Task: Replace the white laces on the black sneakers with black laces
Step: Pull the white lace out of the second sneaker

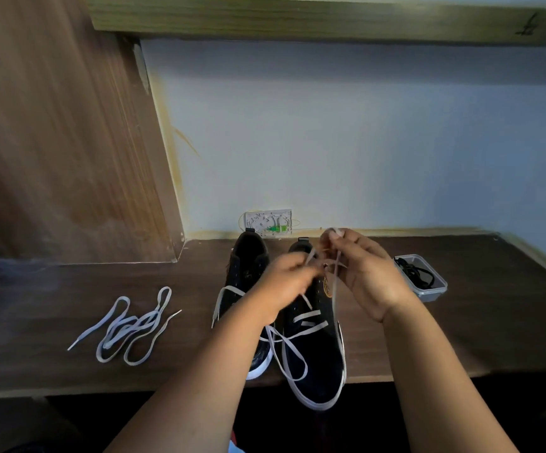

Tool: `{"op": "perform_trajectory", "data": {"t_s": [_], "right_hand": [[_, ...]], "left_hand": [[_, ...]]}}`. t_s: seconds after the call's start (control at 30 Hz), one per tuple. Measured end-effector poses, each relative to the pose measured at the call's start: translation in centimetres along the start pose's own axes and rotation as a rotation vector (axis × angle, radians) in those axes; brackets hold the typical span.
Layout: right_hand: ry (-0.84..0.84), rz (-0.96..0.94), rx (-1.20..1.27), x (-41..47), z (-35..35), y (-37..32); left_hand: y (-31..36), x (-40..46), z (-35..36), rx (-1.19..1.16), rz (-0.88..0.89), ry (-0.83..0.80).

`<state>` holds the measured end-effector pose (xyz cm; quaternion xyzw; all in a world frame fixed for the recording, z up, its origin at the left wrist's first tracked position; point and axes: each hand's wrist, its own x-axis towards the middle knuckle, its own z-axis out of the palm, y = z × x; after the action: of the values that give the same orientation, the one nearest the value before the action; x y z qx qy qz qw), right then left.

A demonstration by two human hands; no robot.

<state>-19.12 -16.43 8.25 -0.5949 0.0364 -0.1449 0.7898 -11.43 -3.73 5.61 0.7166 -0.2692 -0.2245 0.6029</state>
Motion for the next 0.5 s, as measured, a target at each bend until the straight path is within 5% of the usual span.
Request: {"op": "perform_trajectory", "data": {"t_s": [0.13,0.2,0.3,0.4,0.5], "right_hand": [[0.264,-0.051,-0.662,0.7,-2.3,1.3],[0.113,0.030,-1.027,0.9,-3.6,2.0],[-0.191,0.163,-1.167,0.7,-3.4,2.7],[-0.285,0.220,-1.220,0.7,-2.4,3.8],[-0.263,0.216,-1.277,0.8,-2.0,4.7]], "left_hand": [[1.7,0.2,-3.6,-0.871,-0.079,0.573],[1.2,0.2,-6.1,-1.007,-0.065,0.846],[-0.8,0.5,-9.0,-0.988,-0.088,1.049],[-1.3,0.7,-9.9,-0.731,-0.203,1.166],[-1.4,1.1,-7.7,-0.324,-0.391,0.850]]}}
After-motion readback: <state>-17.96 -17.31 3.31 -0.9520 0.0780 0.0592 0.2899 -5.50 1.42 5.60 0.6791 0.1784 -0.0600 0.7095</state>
